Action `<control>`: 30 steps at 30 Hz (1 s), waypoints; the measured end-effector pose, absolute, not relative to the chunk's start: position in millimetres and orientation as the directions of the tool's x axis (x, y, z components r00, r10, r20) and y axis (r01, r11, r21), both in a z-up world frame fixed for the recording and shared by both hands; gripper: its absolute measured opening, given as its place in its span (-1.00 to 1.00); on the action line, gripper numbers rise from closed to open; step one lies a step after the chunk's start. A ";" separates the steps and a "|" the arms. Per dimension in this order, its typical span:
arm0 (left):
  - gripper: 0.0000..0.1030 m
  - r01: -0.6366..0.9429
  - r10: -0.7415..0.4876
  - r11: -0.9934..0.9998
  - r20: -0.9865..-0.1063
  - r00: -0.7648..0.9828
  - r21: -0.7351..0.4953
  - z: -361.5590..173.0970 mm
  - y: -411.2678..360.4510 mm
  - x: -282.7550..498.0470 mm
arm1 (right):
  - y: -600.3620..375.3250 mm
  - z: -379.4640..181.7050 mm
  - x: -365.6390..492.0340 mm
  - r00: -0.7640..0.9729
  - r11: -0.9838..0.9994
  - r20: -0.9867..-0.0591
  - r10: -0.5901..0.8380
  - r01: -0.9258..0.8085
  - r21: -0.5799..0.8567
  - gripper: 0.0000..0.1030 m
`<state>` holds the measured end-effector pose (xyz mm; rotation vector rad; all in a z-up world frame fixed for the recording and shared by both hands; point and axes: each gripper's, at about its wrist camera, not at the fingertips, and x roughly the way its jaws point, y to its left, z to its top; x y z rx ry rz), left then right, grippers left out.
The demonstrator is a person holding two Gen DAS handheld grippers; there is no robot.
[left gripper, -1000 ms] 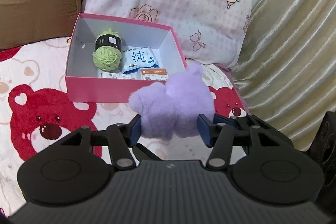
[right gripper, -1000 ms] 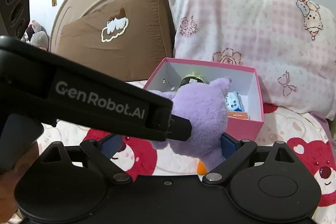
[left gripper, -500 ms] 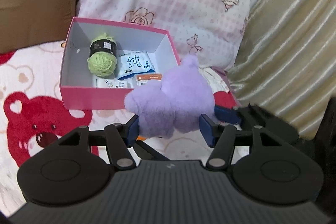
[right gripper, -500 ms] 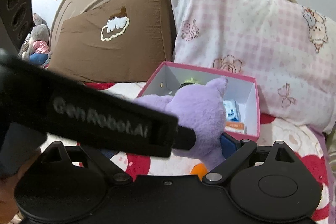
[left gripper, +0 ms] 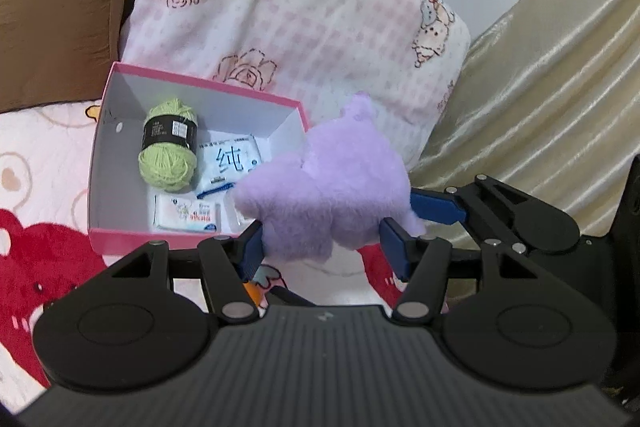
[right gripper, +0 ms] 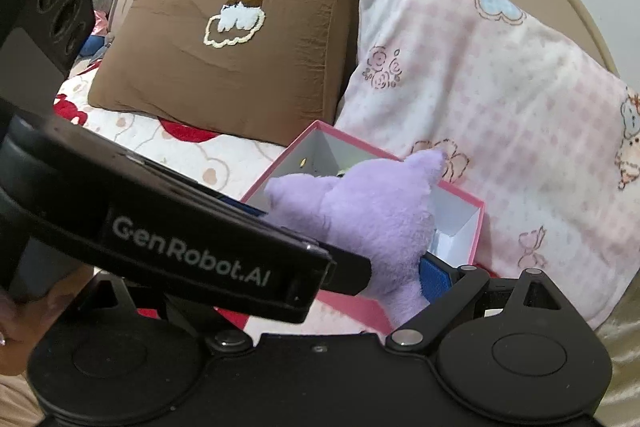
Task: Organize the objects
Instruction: 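Carry the purple plush toy with the left gripper over the pink box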
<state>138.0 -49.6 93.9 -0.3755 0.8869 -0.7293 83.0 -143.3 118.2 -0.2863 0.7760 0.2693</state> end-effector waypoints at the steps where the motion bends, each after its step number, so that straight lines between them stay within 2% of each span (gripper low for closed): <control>1: 0.13 0.423 -0.713 0.701 -0.561 0.421 -0.574 94.6 -50.2 143.0 | -142.9 119.1 86.9 0.684 0.927 -0.718 0.129 -0.340 -0.158 0.87; 7: 0.13 0.401 -0.715 0.698 -0.552 0.429 -0.594 90.5 -51.6 175.3 | -141.4 115.6 113.2 0.691 0.919 -0.718 0.091 -0.335 -0.206 0.85; 11: 0.11 0.380 -0.708 0.703 -0.549 0.444 -0.601 85.8 -51.9 202.1 | -149.4 106.5 134.3 0.679 0.929 -0.728 0.094 -0.322 -0.180 0.73; 13: 0.11 0.385 -0.684 0.728 -0.560 0.468 -0.568 85.3 -53.4 212.0 | -154.5 101.7 143.4 0.675 0.931 -0.730 0.111 -0.327 -0.161 0.57; 14: 0.11 0.406 -0.683 0.730 -0.559 0.470 -0.550 84.5 -54.9 217.0 | -159.2 99.0 148.6 0.665 0.934 -0.736 0.126 -0.329 -0.138 0.34; 15: 0.08 0.411 -0.683 0.730 -0.555 0.474 -0.547 82.8 -55.2 221.0 | -163.2 96.5 153.1 0.656 0.939 -0.743 0.135 -0.323 -0.115 0.21; 17: 0.06 0.409 -0.686 0.727 -0.561 0.464 -0.551 76.9 -57.5 231.2 | -172.5 89.9 161.5 0.629 0.947 -0.761 0.158 -0.316 -0.064 0.00; 19: 0.04 0.406 -0.675 0.738 -0.572 0.467 -0.539 71.5 -62.6 238.5 | -177.2 83.5 166.1 0.620 0.948 -0.767 0.163 -0.314 -0.052 -0.07; 20: 0.04 0.411 -0.668 0.745 -0.579 0.468 -0.526 68.6 -66.8 241.6 | -179.0 80.4 168.5 0.621 0.950 -0.767 0.161 -0.308 -0.051 -0.19; 24: 0.05 0.407 -0.651 0.759 -0.592 0.475 -0.508 56.7 -80.1 257.3 | -186.5 69.6 183.9 0.628 0.960 -0.763 0.152 -0.276 -0.036 -0.28; 30: 0.03 0.368 -0.620 0.785 -0.624 0.476 -0.499 33.4 -101.0 284.5 | -203.5 40.0 213.6 0.644 0.970 -0.757 0.110 -0.236 -0.060 -0.29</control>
